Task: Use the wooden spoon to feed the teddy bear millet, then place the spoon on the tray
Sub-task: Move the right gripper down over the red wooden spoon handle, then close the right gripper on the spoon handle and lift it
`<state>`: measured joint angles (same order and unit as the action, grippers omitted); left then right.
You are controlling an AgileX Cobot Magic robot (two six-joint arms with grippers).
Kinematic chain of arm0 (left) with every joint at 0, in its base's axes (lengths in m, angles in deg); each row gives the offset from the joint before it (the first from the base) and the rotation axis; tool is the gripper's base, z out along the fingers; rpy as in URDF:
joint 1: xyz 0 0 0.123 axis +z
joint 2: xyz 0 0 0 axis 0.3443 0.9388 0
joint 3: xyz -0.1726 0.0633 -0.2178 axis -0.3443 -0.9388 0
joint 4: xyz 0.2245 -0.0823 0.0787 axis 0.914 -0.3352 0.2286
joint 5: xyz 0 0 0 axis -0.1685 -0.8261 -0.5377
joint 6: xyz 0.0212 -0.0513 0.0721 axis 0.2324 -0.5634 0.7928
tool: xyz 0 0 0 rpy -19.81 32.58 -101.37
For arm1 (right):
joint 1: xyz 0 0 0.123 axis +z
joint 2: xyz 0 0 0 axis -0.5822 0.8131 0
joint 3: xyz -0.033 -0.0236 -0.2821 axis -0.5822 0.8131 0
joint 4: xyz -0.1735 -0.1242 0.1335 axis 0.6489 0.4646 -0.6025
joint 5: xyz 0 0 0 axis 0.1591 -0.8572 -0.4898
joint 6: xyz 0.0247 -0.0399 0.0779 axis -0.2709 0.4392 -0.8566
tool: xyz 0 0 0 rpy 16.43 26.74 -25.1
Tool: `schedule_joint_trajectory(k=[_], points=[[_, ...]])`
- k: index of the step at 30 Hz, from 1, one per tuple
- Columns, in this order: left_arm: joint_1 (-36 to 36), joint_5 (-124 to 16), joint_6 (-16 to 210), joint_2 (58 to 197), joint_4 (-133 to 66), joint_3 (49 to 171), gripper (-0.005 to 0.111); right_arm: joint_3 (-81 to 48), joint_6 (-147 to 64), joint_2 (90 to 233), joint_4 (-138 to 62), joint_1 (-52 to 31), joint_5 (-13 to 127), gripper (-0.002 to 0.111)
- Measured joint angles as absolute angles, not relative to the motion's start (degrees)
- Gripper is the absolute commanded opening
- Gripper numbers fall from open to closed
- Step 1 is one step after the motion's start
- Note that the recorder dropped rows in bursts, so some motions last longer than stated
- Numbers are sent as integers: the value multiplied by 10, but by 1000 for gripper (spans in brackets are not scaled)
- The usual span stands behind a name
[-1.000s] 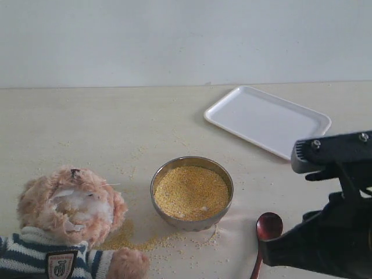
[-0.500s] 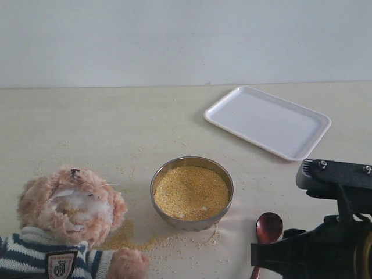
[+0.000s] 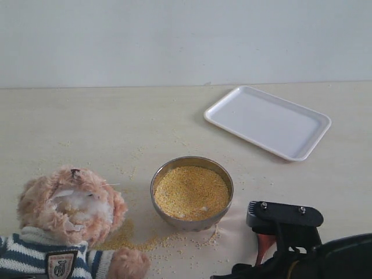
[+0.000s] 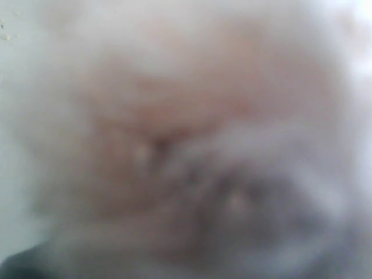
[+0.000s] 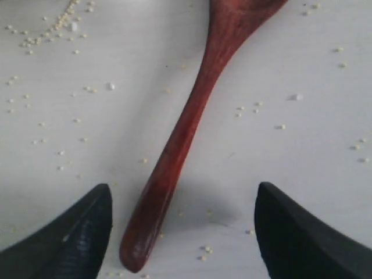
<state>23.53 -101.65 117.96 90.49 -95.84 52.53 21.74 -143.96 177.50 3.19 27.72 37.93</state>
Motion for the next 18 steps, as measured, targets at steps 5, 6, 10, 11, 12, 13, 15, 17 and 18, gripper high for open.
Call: schedule_joint_trajectory(k=[5, 6, 10, 11, 12, 13, 15, 17, 18], points=[[235, -1016, 1180, 905, -958, 525, 5, 207, -1447, 1803, 38, 277, 383, 67], [235, -1016, 1180, 905, -958, 525, 5, 207, -1448, 1805, 38, 278, 383, 63], [235, -1016, 1180, 905, -958, 525, 5, 204, -1450, 1813, 51, 282, 386, 9], [235, -1016, 1180, 905, -958, 525, 5, 204, -1450, 1816, 51, 283, 390, 0], [235, -1016, 1180, 905, -958, 525, 5, 204, -1451, 1817, 51, 283, 391, 1], [235, -1016, 1180, 905, -958, 525, 5, 204, -1452, 1817, 51, 283, 390, 3], [235, -1016, 1180, 905, -958, 525, 5, 203, -1447, 1815, 51, 289, 368, 3], [235, -1016, 1180, 905, -958, 525, 5, 203, -1408, 1805, 47, 304, 314, 3], [235, -1016, 1180, 905, -958, 525, 5, 204, -1376, 1794, 42, 310, 266, 3]])
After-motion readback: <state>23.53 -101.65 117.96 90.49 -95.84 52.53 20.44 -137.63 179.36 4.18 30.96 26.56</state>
